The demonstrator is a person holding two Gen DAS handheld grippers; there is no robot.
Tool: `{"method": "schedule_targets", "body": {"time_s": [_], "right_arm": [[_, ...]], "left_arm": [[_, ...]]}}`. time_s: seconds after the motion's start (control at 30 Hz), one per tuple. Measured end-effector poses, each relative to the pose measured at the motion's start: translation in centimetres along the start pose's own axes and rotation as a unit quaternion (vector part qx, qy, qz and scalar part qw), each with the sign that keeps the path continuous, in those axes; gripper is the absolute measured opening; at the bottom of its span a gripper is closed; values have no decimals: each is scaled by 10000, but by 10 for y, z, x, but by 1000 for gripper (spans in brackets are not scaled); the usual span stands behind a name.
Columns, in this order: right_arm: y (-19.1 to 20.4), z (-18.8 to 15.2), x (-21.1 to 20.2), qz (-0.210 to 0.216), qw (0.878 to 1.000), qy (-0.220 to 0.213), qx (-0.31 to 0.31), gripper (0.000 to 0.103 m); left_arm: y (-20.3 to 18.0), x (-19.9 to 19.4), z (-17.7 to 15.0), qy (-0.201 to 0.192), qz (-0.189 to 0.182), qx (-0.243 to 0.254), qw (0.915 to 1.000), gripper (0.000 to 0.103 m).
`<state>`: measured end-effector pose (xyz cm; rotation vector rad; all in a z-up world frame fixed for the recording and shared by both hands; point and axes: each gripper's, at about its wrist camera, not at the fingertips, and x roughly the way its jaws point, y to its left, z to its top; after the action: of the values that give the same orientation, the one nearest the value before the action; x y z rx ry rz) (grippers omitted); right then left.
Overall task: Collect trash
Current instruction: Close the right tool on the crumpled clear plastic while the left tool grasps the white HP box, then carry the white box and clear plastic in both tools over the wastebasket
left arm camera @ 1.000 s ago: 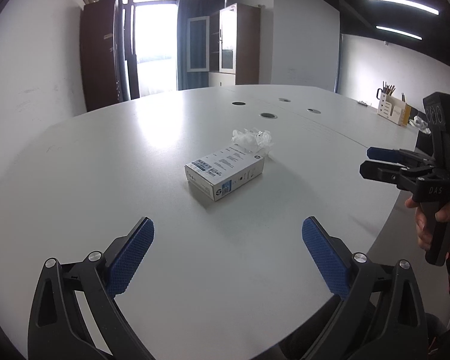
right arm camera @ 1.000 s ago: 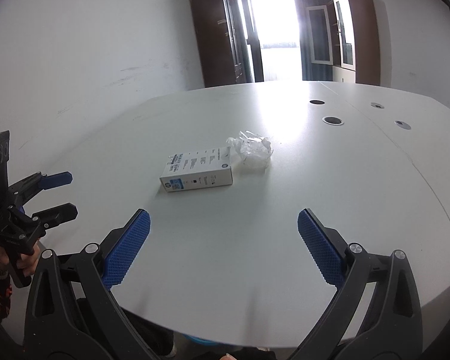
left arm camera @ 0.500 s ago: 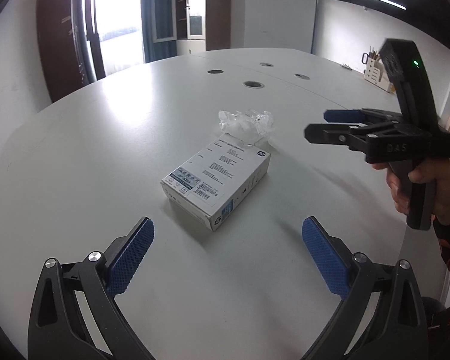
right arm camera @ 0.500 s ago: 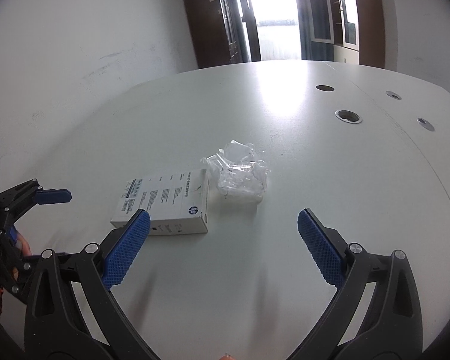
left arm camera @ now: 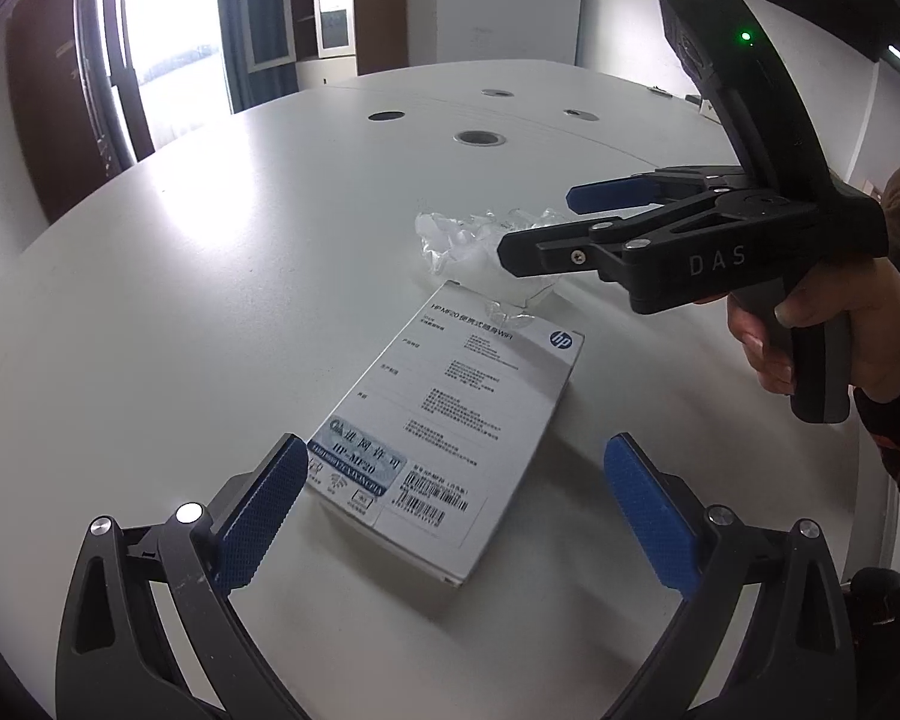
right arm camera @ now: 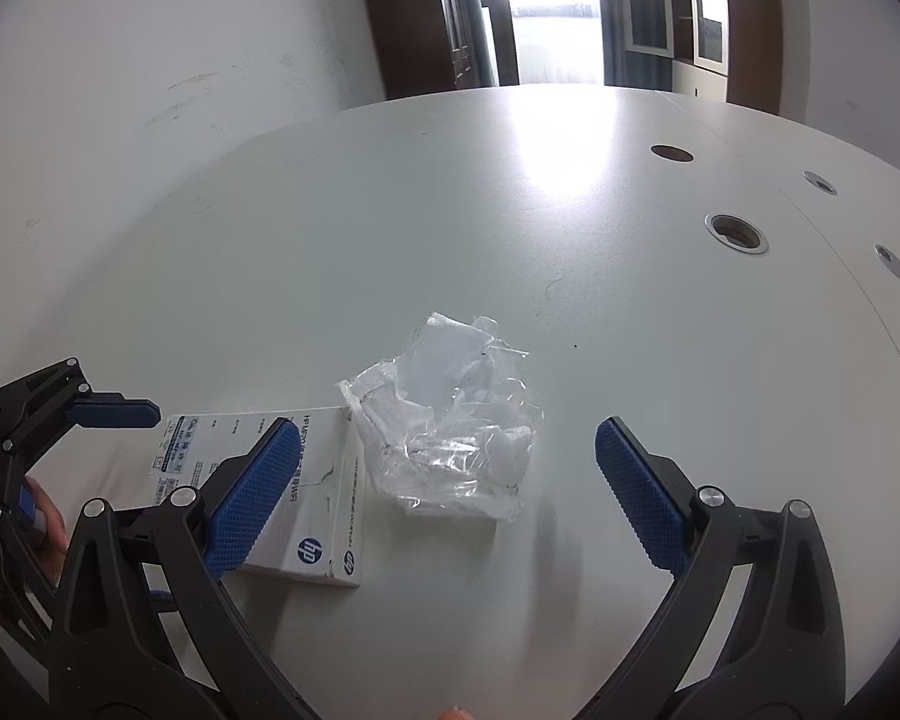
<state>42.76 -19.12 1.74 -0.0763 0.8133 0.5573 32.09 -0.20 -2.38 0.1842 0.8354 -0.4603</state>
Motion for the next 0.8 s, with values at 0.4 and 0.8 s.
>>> {"method": "schedule_targets", "body": {"time_s": [0.4, 0.8], "right_arm": [[-7, -4, 17, 138, 9990, 402, 98, 58], [14, -22, -27, -45, 9999, 3, -108, 37]], "left_arm": [[10, 35, 8, 498, -69, 589, 9970, 97], [5, -7, -21, 211, 299, -757, 9965, 80]]}}
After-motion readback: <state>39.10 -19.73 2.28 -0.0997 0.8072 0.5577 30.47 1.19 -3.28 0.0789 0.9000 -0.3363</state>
